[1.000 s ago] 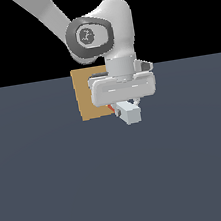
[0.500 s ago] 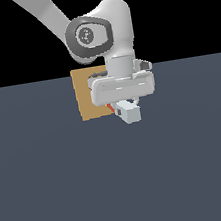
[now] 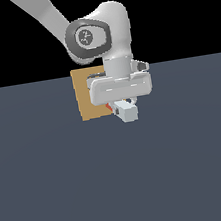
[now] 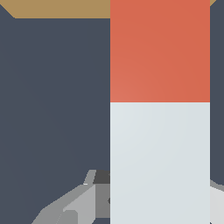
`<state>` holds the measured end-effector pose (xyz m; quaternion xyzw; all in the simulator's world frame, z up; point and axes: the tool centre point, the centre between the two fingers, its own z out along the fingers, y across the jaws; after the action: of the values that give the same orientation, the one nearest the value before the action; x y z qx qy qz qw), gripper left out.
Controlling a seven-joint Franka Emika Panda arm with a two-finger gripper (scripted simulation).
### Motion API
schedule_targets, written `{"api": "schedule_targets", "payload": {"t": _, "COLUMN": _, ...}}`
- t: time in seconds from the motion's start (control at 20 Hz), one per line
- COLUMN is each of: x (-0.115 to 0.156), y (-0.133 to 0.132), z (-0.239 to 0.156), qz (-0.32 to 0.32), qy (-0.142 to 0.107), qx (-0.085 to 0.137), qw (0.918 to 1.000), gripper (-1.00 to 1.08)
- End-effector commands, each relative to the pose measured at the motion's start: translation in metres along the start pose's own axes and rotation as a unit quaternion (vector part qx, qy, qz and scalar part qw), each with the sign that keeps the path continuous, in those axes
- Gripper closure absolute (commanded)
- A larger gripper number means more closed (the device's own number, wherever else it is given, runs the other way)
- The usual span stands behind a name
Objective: Insert the peg into the horizontal hole in a box.
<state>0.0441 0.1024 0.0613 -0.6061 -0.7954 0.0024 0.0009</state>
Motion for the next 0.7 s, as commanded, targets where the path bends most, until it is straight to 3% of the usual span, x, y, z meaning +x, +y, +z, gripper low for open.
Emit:
{"api": "schedule_targets", "payload": {"t": 0.0, "x": 0.015, "y": 0.001, "z": -0.003, "qz": -0.001, "qy": 0.0, "qx": -0.002, "qw": 1.0, "gripper": 1.08}}
{"api": "schedule_targets", "payload": {"t": 0.4, "x": 0.08, "y": 0.001, "z": -0.004, "qz": -0.001, "qy": 0.0, "qx": -0.003, "qw": 1.0, "gripper": 1.08}}
{"api": "schedule_targets", "payload": {"t": 0.65, "x": 0.101, "y": 0.002, "z": -0.004, "qz": -0.001, "qy": 0.0, "qx": -0.004, "qw": 1.0, "gripper": 1.08}}
